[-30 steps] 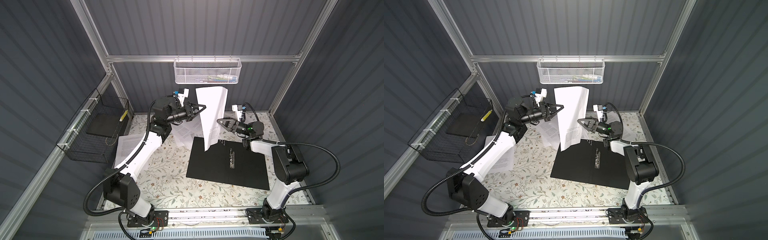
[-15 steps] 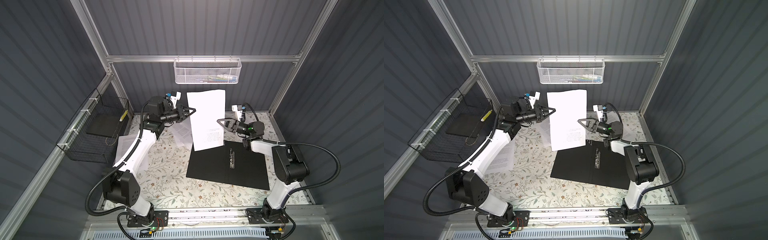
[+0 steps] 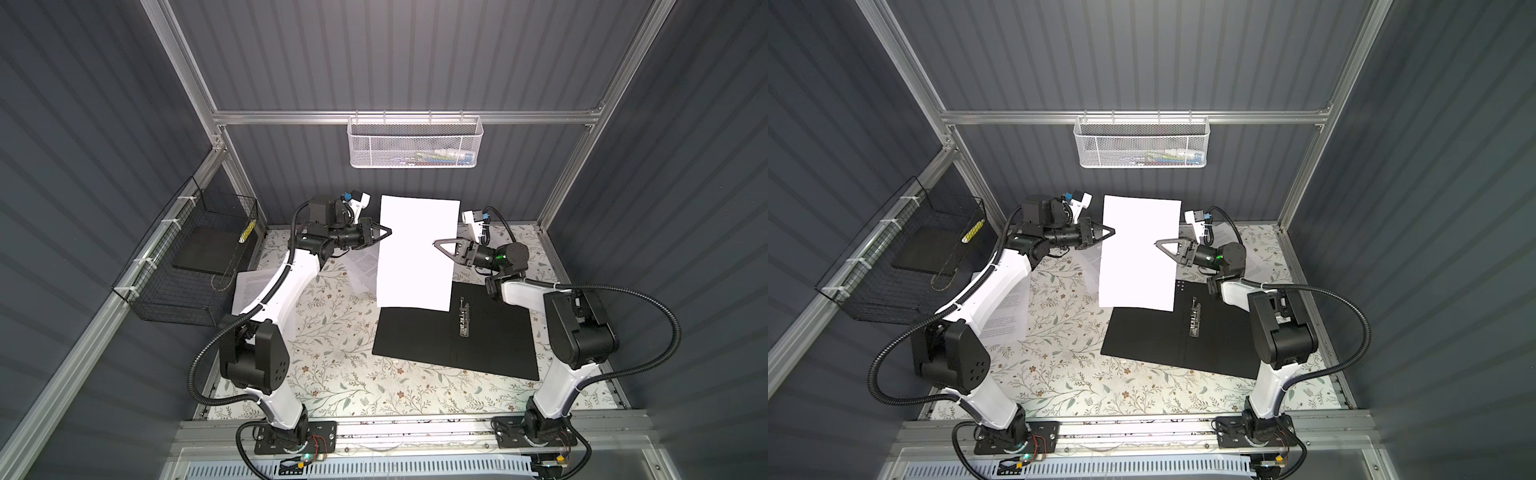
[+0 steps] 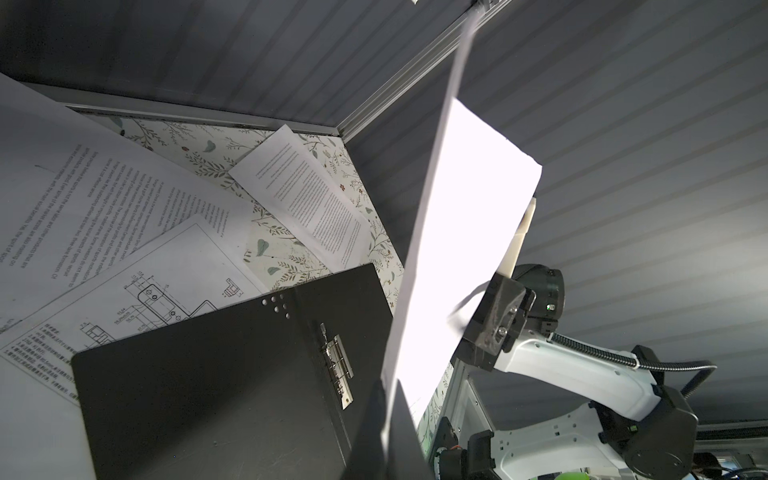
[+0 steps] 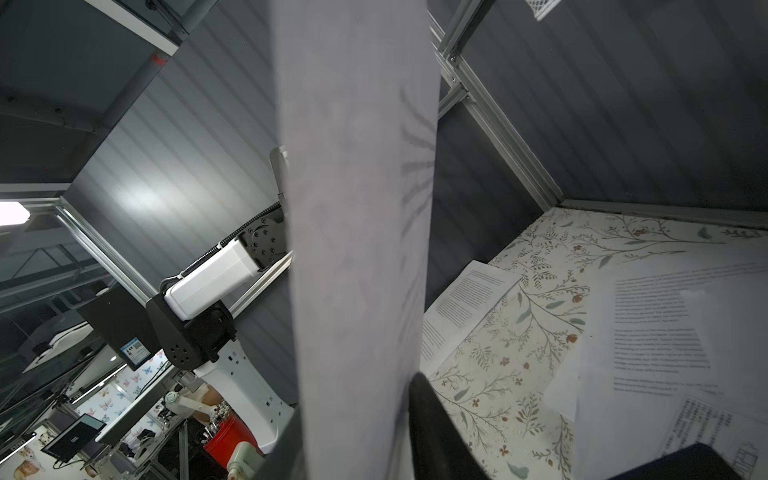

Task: Put the files into the folder
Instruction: 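Hold the raised papers with the left gripper and swing them over the folder, then grasp the raised paper with the right gripper while the left gripper releases it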

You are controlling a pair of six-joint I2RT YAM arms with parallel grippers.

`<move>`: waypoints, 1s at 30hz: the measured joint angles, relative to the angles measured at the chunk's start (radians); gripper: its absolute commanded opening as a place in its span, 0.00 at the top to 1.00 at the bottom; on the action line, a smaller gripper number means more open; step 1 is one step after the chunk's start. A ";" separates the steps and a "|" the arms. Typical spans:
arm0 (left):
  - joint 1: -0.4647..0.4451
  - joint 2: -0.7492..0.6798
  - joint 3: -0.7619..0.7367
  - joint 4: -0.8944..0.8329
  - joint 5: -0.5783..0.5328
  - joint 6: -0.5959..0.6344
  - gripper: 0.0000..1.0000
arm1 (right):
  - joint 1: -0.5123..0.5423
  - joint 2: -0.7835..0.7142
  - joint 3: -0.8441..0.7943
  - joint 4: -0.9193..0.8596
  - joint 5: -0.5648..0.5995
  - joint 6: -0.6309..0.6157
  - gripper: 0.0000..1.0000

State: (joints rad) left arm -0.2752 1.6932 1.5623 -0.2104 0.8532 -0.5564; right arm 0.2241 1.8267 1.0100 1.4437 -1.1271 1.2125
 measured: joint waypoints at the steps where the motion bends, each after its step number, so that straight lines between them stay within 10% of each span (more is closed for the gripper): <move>1: 0.004 0.000 0.000 0.002 0.000 0.000 1.00 | 0.000 0.000 0.000 0.000 0.000 0.000 0.66; 16: 0.042 0.000 -0.013 0.101 0.008 -0.066 1.00 | 0.000 0.032 -0.023 -0.001 -0.003 0.007 0.76; 21: 0.042 0.000 -0.031 0.139 0.024 -0.103 1.00 | 0.000 0.043 -0.023 -0.004 -0.002 0.002 0.93; 30: 0.042 -0.018 -0.055 0.044 -0.051 -0.032 0.17 | -0.022 -0.037 -0.055 -0.179 0.035 -0.058 1.00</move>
State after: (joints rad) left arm -0.2329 1.6756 1.5070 -0.1665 0.8017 -0.5888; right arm 0.2024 1.7897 0.9554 1.2652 -1.0924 1.1542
